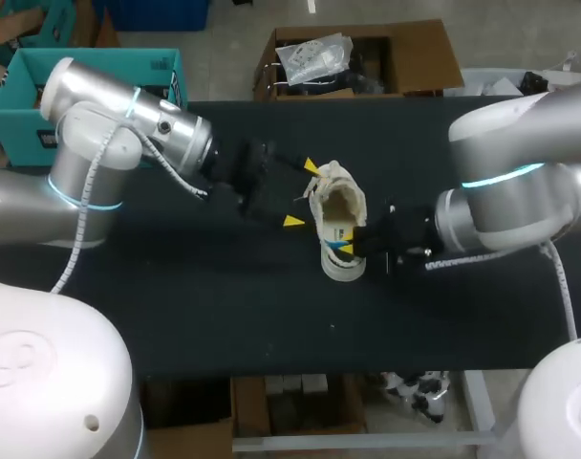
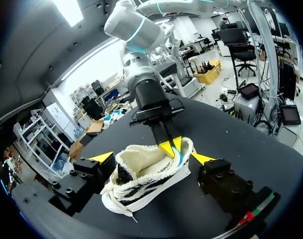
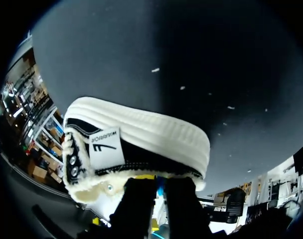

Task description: Open the shoe tongue, take the insole out of the shoe, put the insole back into the shoe, and pack the shoe into the shoebox

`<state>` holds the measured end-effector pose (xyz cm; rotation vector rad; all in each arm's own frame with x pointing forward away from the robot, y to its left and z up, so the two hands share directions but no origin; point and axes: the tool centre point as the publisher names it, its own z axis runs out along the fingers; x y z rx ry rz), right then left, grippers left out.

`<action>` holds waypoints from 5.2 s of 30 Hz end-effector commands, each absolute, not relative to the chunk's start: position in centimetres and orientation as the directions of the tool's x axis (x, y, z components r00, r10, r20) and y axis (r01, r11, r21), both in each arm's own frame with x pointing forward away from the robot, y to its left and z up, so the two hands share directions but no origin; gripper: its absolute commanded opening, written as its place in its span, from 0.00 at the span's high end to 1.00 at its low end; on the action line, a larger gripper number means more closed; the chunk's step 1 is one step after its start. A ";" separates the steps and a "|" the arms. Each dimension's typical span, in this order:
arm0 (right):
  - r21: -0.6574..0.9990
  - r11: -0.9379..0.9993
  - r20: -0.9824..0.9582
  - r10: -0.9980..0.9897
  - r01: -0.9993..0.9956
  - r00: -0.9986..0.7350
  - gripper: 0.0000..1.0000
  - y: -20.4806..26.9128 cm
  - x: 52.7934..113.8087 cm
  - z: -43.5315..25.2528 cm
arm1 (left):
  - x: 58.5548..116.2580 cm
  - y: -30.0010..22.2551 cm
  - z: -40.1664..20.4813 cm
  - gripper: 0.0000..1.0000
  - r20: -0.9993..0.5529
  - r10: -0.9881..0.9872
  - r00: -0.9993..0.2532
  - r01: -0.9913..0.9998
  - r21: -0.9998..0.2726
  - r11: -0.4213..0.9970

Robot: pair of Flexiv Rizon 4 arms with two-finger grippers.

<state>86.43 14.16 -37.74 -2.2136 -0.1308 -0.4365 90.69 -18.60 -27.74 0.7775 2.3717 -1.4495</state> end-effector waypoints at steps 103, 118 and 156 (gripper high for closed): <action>-0.349 -0.114 0.544 0.784 0.930 0.300 0.00 2.1 81.0 -26.0 | 92.2 -16.1 -30.9 0.00 0.142 -0.867 -0.478 -0.865 0.095 0.493; -0.045 0.250 0.473 0.858 0.967 -0.199 0.00 -2.2 80.7 -25.8 | 92.0 -18.8 -32.6 0.00 0.151 -0.917 -0.368 -0.913 0.129 0.388; 0.114 0.792 0.108 0.590 0.600 -0.800 0.00 -5.8 80.3 -24.2 | 93.6 -18.8 -34.9 1.00 0.093 -0.958 -0.272 -0.961 -0.086 0.264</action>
